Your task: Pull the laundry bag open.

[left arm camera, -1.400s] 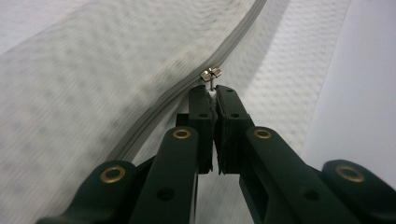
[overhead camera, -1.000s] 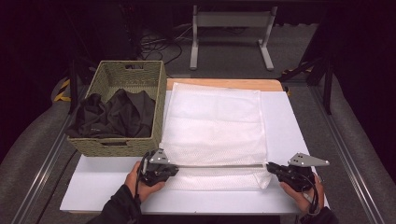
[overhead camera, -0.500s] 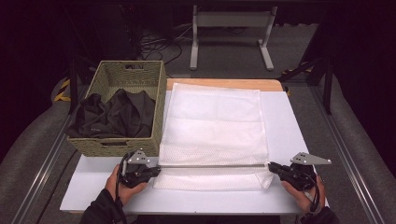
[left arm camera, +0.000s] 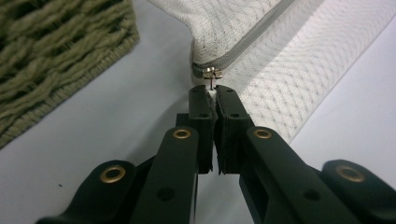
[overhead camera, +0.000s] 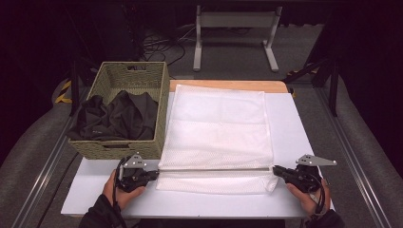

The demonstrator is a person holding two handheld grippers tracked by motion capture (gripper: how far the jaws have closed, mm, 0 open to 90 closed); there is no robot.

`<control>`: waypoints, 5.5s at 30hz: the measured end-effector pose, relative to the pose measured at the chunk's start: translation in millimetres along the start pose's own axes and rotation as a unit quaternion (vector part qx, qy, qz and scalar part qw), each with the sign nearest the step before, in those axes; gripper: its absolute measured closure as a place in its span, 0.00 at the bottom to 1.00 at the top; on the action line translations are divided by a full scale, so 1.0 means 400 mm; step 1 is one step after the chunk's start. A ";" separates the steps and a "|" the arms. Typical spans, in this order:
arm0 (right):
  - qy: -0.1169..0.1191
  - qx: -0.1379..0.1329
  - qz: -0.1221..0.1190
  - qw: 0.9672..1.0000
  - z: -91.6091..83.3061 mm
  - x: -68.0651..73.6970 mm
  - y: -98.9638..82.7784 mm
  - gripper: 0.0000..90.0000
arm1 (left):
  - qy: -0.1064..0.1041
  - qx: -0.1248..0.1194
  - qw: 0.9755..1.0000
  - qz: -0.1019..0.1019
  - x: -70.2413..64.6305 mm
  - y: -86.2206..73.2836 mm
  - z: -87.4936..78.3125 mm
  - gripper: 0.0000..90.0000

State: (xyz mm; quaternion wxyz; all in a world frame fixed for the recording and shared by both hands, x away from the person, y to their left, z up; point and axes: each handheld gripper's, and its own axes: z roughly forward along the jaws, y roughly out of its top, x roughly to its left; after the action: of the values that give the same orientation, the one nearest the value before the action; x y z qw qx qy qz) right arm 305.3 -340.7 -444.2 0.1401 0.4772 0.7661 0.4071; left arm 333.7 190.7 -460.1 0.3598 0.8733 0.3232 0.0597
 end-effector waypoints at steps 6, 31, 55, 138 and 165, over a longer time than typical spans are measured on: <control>-0.012 0.003 0.004 1.000 0.000 -0.005 -0.001 0.88 | -0.003 -0.011 1.000 0.005 -0.008 -0.006 -0.004 0.96; 0.066 0.011 -0.208 0.976 0.046 0.170 0.137 0.64 | 0.068 -0.084 0.994 0.009 -0.029 -0.071 -0.083 0.53; 0.143 0.113 -0.273 0.945 0.294 0.265 0.175 0.77 | 0.104 -0.103 0.989 0.019 -0.035 -0.100 -0.105 0.27; 0.086 -0.029 -0.214 0.973 0.233 0.289 0.309 0.99 | 0.179 -0.087 0.979 0.047 0.235 0.221 -0.222 0.04; 0.122 -0.002 -0.213 0.969 0.256 0.282 0.277 0.98 | 0.041 0.175 0.984 0.017 0.380 0.292 -0.023 0.00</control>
State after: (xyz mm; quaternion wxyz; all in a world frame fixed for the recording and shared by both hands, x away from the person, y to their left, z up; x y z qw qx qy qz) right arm 378.3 -171.6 -405.0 0.1297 0.2498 0.8605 0.4246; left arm 510.8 226.3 -394.7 0.1864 0.9249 0.3285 0.0442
